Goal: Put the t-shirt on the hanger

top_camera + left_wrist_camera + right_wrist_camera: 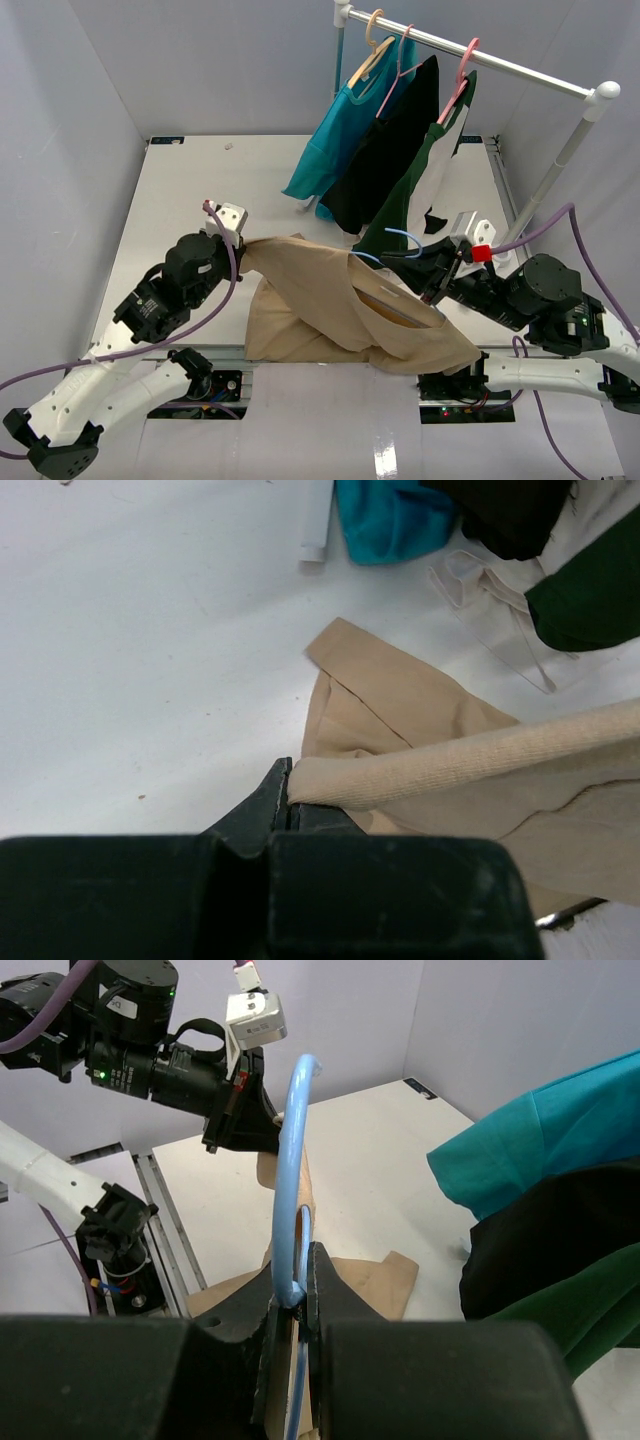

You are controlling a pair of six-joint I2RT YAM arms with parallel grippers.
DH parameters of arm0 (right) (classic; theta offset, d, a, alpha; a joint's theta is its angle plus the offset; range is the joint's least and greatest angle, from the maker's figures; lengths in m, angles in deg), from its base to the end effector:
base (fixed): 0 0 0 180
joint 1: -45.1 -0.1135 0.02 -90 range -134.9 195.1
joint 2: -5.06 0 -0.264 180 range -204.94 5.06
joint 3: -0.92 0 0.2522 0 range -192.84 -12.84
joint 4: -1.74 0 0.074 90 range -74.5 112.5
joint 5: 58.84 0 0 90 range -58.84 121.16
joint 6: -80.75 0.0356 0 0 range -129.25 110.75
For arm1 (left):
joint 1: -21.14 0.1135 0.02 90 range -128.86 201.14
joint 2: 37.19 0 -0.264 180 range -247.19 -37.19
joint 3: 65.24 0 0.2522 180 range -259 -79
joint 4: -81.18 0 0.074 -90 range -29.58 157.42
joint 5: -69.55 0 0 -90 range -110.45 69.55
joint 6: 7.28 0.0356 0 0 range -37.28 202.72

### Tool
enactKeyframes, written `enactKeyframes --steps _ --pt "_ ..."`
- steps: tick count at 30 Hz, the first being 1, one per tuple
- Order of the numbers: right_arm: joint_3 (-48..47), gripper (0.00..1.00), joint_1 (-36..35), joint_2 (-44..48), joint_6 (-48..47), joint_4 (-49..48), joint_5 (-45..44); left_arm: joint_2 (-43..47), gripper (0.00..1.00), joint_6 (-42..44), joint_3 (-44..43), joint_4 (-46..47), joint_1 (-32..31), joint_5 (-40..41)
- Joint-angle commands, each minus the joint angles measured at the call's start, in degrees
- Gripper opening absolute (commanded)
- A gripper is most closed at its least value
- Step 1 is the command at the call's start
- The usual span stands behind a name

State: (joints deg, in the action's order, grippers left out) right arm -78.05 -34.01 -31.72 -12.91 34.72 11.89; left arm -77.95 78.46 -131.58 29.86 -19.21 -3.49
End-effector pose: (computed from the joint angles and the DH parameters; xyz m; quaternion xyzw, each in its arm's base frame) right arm 0.0307 0.0976 0.4582 -0.3268 0.5636 0.3736 0.6603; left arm 0.1171 -0.0859 0.3478 0.1849 0.8207 -0.0841 0.5341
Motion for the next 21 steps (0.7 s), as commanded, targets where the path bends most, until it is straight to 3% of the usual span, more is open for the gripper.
enactKeyframes --steps 1,9,21 --pt "-4.1 0.08 0.2 -1.3 -2.6 -4.3 -2.5 1.0 0.00 -1.8 0.5 0.8 0.2 11.1" --pt "-6.2 0.08 0.2 -6.1 -4.7 -6.5 -4.3 4.9 0.00 -2.0 3.6 4.7 0.2 20.7" --pt "-7.7 0.08 0.2 -9.1 -6.0 -8.6 -5.0 6.9 0.00 -1.1 4.4 5.2 0.2 24.2"
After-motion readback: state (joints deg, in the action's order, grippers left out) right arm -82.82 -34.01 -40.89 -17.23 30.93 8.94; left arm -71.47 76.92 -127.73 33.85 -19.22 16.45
